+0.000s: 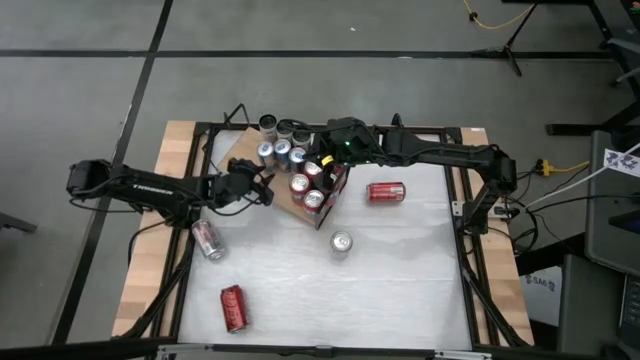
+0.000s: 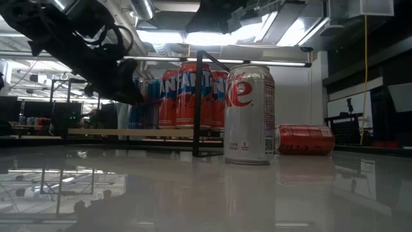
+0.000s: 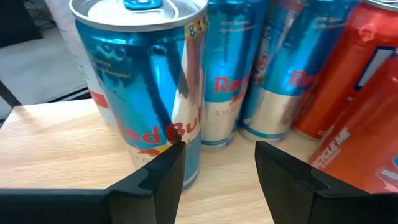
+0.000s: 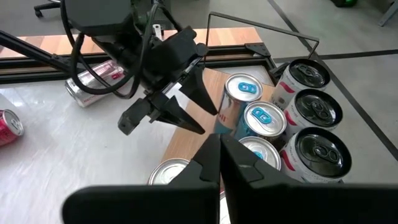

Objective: Pick and place cans onto a shelf
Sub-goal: Put the blue and white soda can on the shelf aligned with the other blue and white soda cans

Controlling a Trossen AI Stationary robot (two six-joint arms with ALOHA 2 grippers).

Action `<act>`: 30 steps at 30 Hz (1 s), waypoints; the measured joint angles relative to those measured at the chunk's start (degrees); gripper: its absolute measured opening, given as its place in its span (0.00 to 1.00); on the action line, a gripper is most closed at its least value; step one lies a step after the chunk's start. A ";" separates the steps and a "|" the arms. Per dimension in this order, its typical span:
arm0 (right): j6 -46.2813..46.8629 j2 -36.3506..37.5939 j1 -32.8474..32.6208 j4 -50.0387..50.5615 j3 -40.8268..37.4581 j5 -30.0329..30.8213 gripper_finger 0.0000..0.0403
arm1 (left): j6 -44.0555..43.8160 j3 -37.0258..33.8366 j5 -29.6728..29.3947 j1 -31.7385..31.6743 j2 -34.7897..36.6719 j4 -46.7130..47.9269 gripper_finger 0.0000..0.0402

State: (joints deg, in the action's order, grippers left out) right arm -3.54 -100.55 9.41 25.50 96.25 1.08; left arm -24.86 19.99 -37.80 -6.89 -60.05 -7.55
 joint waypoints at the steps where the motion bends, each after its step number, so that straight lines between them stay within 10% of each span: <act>1: 0.01 0.00 0.00 0.01 0.00 0.00 0.00 | 0.00 0.00 -0.02 -0.26 0.00 0.00 0.47; 30: 0.01 0.00 0.00 0.50 -0.02 0.00 0.00 | 5.97 0.00 7.12 -3.27 5.69 6.55 0.47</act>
State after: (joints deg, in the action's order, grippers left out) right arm -3.53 -100.55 9.41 26.00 96.23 1.08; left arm -18.89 19.99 -30.69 -10.16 -54.36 -1.00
